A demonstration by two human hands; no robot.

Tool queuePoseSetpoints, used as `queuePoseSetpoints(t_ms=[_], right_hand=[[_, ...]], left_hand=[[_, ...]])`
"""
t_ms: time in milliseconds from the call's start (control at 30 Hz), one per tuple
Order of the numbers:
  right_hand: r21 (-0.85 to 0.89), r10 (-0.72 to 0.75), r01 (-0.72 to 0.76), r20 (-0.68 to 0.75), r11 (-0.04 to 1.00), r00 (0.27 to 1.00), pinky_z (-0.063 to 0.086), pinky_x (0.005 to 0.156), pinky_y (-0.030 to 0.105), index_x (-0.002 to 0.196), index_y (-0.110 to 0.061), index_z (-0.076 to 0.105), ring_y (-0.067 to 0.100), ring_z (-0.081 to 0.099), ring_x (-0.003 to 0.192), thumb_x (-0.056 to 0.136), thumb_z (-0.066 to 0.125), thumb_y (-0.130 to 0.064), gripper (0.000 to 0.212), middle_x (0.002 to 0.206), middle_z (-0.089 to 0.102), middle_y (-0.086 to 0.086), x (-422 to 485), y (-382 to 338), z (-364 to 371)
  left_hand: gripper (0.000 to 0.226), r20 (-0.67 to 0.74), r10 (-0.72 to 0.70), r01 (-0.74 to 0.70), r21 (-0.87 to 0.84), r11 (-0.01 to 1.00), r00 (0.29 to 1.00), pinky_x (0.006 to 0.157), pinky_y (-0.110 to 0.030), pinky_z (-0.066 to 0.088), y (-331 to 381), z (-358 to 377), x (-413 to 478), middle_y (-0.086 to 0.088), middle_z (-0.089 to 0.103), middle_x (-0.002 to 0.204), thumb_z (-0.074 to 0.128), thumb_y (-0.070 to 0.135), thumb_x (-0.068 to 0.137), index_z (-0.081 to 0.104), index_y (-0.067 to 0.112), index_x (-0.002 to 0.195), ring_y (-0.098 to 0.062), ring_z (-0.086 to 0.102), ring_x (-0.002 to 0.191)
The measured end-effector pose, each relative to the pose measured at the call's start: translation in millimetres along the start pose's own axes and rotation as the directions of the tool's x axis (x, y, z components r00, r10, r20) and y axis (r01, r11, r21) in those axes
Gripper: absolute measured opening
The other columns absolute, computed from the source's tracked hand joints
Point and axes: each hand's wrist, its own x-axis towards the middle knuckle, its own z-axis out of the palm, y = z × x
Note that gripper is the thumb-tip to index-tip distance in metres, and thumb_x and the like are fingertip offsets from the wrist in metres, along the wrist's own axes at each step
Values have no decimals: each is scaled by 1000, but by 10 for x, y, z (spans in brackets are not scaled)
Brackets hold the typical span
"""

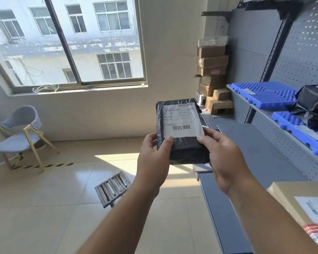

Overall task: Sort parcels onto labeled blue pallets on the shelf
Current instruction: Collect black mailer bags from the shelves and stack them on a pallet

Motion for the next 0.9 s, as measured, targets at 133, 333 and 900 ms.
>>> queuePoseSetpoints(t_ms=[133,333,900], right_hand=[[-26,-27,25,-64,999,998,59,93,48,117,-31,74,25,71,107,83,65,-33,36,111,77,-2,612,11,-21],[-128,-158,132,-219,983,963,59,88,38,118,-36,73,15,73,104,83,63,-38,36,107,78,-9,1402,-58,-51],[-432,-434,114,-782,895,448,53,99,41,117,-38,68,4,67,108,86,61,-44,33,111,73,-19,1719,-653,-1334]], left_hand=[[26,86,-2,5,-37,999,996,77,-26,57,-88,269,688,9,70,111,65,50,84,61,41,108,-10,70,101],[36,228,2,15,-73,997,974,85,-35,59,-127,747,1717,7,72,111,65,50,80,64,36,113,-12,71,99],[12,785,155,-21,-178,984,599,73,-17,51,321,3093,2310,28,72,97,68,45,89,65,48,100,7,69,89]])
